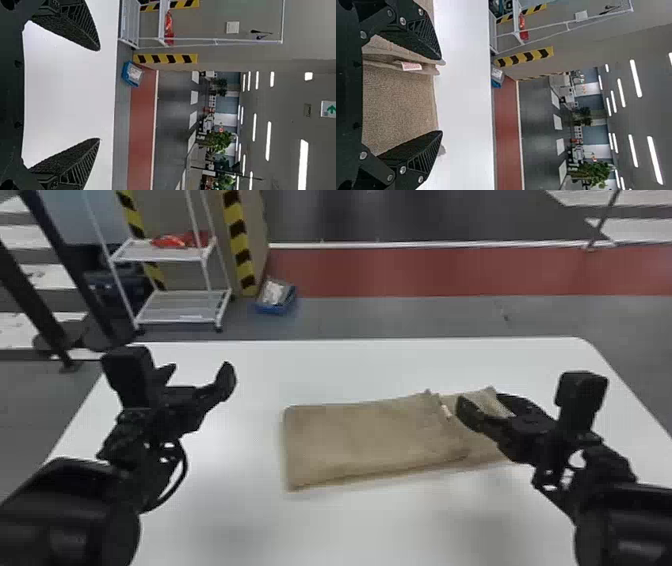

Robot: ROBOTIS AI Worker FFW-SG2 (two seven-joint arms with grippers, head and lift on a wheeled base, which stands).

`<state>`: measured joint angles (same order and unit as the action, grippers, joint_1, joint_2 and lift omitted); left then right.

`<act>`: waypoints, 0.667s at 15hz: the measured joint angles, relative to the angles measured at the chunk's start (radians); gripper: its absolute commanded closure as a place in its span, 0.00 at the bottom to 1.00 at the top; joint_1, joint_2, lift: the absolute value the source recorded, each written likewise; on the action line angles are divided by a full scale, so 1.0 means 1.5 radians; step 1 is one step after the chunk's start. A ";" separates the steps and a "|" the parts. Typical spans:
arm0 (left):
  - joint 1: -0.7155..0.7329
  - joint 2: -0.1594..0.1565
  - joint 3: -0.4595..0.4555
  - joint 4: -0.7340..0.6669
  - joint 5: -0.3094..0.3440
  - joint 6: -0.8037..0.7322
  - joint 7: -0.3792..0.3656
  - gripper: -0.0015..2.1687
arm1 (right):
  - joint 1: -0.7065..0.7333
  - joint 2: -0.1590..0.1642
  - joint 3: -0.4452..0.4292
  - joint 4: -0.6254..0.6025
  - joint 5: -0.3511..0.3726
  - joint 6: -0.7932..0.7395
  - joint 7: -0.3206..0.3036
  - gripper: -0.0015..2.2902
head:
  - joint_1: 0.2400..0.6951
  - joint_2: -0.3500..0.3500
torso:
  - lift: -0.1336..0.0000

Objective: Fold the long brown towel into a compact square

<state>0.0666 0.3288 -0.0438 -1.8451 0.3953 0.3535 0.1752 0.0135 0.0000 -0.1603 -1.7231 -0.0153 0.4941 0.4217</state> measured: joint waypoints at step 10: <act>0.035 0.004 0.000 -0.034 0.001 -0.001 -0.014 0.04 | -0.055 0.000 0.000 0.091 0.015 0.046 0.097 0.21 | 1.00 0.62 | 0.08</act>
<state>0.1197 0.3344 -0.0435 -1.8967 0.3974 0.3521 0.1548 -0.0697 0.0000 -0.1603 -1.5868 0.0072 0.5634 0.5665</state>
